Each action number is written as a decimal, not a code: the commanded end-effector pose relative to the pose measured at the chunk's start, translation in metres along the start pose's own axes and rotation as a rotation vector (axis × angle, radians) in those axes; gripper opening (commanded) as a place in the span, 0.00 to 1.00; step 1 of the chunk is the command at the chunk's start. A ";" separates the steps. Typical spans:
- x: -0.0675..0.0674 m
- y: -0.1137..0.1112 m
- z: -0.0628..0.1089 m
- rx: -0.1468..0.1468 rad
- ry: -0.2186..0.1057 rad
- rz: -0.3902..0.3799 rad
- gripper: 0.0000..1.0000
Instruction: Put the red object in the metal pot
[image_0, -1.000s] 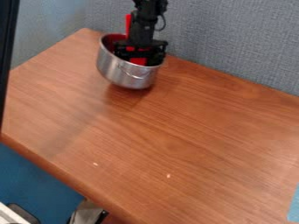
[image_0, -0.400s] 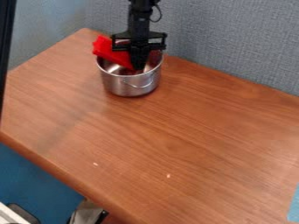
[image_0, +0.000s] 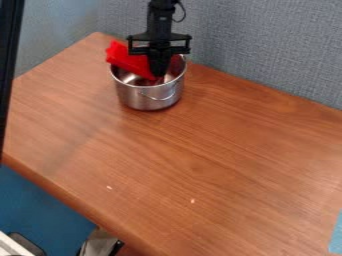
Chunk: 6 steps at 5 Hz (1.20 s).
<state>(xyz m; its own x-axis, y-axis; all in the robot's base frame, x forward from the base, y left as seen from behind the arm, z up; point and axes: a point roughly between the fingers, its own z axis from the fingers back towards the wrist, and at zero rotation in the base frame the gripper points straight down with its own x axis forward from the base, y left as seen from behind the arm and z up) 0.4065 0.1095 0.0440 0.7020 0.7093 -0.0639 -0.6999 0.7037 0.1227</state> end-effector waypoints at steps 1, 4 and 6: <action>-0.001 -0.009 0.027 -0.004 -0.052 0.026 0.00; -0.034 -0.019 0.038 -0.016 -0.112 -0.071 0.00; -0.068 -0.023 0.054 -0.026 -0.138 0.016 1.00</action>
<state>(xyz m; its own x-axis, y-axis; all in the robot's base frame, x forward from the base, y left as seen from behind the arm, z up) 0.3813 0.0476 0.0687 0.6996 0.7144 0.0102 -0.7086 0.6919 0.1388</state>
